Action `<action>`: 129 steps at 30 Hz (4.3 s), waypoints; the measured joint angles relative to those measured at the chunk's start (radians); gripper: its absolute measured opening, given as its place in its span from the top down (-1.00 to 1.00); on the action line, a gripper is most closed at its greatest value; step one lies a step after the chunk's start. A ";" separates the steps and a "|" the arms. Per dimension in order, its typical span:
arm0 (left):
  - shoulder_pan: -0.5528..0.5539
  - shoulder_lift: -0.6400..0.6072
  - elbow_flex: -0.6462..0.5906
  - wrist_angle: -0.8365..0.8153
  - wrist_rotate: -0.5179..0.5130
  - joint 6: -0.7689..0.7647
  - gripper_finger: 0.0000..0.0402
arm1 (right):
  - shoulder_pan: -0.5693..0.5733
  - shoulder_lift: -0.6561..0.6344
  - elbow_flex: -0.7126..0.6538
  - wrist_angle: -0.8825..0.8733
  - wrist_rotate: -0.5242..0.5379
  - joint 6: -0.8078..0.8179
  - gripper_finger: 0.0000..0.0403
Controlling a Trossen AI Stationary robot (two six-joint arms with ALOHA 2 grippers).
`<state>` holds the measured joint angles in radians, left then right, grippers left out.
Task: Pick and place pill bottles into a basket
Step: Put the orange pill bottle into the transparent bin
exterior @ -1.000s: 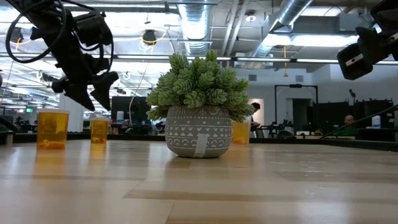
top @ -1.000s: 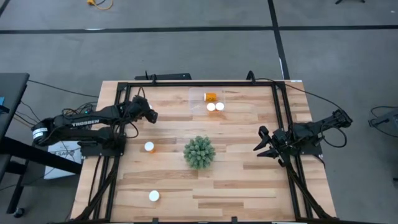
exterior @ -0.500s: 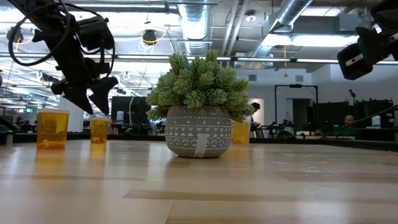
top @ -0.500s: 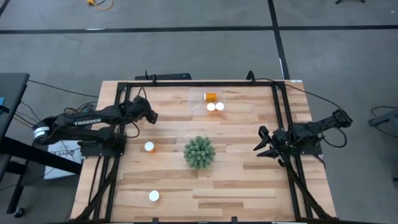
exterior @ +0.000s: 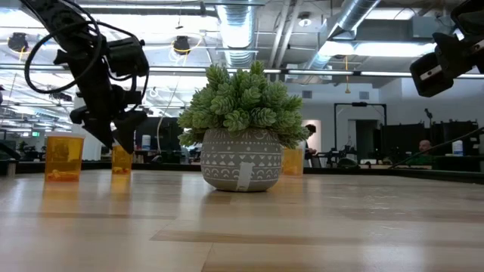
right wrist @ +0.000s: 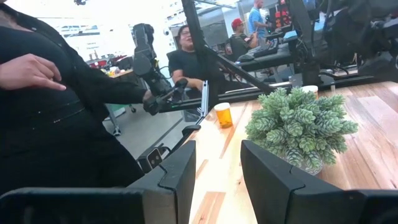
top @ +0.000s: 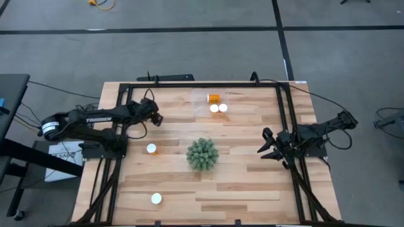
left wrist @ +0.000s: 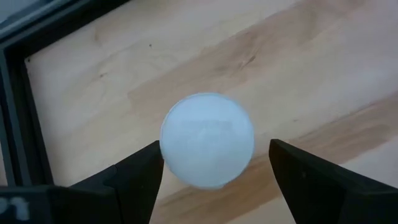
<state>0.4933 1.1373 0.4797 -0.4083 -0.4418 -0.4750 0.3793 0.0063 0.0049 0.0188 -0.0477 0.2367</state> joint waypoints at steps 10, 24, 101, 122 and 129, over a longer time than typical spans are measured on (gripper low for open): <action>0.053 0.039 0.000 0.048 0.025 0.038 -0.31 | 0.000 0.000 0.000 0.000 0.000 0.000 0.41; 0.059 0.039 0.000 0.070 0.063 0.049 0.08 | 0.000 0.000 0.000 0.000 0.000 0.000 0.41; 0.063 0.698 0.792 0.191 0.389 0.302 0.08 | 0.000 0.000 0.000 0.000 0.000 0.000 0.41; 0.052 0.781 0.834 0.170 0.321 0.333 0.07 | 0.000 0.000 0.000 0.000 -0.003 0.000 0.41; 0.047 0.781 0.834 0.172 0.294 0.334 0.05 | 0.000 0.000 0.000 0.000 -0.003 0.000 0.41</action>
<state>0.5400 1.9186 1.3132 -0.2363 -0.1473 -0.1408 0.3790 0.0063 0.0050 0.0189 -0.0509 0.2365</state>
